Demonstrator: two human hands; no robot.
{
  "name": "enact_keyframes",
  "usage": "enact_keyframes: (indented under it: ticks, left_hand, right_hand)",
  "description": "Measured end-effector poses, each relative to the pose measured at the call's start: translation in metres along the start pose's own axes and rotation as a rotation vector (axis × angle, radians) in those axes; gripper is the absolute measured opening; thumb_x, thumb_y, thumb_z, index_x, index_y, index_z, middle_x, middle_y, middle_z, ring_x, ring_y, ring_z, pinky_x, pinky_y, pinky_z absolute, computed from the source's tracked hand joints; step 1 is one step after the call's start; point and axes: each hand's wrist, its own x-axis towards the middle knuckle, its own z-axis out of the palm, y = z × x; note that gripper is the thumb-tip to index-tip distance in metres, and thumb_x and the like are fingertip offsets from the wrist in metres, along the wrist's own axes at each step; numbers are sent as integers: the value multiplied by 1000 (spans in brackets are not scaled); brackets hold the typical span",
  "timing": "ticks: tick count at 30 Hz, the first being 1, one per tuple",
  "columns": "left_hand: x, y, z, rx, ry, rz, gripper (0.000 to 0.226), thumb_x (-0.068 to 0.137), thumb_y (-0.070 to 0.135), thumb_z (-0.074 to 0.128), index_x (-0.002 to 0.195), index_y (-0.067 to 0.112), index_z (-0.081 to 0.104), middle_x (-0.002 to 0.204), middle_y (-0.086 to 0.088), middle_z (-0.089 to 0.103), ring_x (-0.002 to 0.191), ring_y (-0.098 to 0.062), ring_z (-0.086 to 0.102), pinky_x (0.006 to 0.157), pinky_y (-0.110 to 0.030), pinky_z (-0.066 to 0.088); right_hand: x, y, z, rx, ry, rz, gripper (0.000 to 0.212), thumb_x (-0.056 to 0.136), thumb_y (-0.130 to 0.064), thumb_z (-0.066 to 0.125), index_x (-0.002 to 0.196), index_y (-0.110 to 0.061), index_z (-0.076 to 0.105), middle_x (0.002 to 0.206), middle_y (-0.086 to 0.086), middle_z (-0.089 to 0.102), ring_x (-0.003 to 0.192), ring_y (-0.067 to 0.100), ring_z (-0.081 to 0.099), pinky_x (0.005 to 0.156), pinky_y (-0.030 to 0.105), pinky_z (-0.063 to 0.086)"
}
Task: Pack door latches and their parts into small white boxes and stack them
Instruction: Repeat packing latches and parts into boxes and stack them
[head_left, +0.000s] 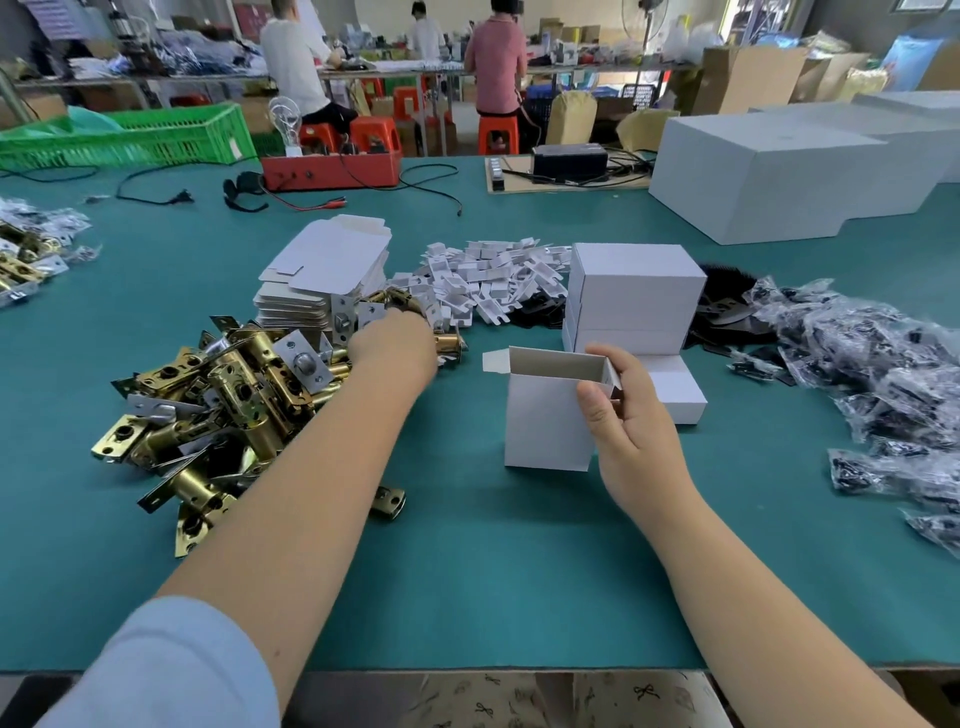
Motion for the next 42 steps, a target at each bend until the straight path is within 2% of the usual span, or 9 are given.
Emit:
enact_keyframes:
  ticks: [5,11,15,21,26,29,31,38,42]
  left_hand:
    - [7,-7,3,194,-77,56,30,91,5,48,119,9,61,124,-9,60,111,-32,57,73,-38,39]
    - [2,-5,-2,301,131,152,34,89,3,53,122,11,59,115,-7,60,108,-32,58,67,-36,38]
    - [-12,-5,-17,407,270,308,20,95,16,53,113,19,61,106,-5,65,110,-27,48,70,-33,33]
    - [-47,-14,-48,-335,259,313,32,97,23,54,128,19,59,117,-6,67,108,-28,57,88,-36,44]
    - [-75,-19,-82,-758,497,432,36,94,22,61,129,26,55,96,18,63,83,2,62,75,-13,46]
    - [-85,-14,-96,-972,535,564,27,95,21,56,120,33,53,97,11,68,90,-9,66,82,-36,57]
    - [-90,-6,-99,-1105,511,639,25,96,19,55,114,36,49,99,8,68,91,-13,66,80,-37,59]
    - [-91,18,-76,-1081,348,794,29,95,12,52,112,35,48,99,11,67,90,-16,65,84,-43,56]
    - [-88,15,-67,-959,334,860,28,95,11,53,118,27,51,100,20,64,89,4,60,77,-10,48]
  right_hand:
    - [0,-1,-1,8,-3,5,22,87,-52,43,109,-52,41,82,-40,54,73,-11,50,64,5,38]
    - [1,0,0,16,20,9,25,87,-51,45,111,-52,39,80,-23,53,72,-11,49,63,5,38]
    - [0,2,0,11,17,12,22,87,-52,44,109,-51,41,80,-21,52,72,-10,49,63,5,38]
    - [1,1,0,18,10,33,27,86,-53,44,112,-51,38,88,-22,53,76,-10,50,64,5,38]
    - [-1,2,1,31,-4,36,26,87,-52,44,112,-50,39,75,-40,52,72,-11,49,64,5,37]
    - [-1,1,1,44,-12,36,25,87,-52,43,112,-51,40,72,-41,50,69,-9,47,64,5,37]
    - [-1,0,0,61,-19,40,25,87,-52,44,112,-52,40,73,-40,51,70,-10,48,64,5,38]
    - [-2,1,0,148,-39,53,33,86,-49,50,118,-44,45,77,-26,58,71,-4,48,66,8,38]
    - [0,1,0,141,-47,58,32,86,-48,49,117,-43,45,87,-28,60,81,1,54,69,10,41]
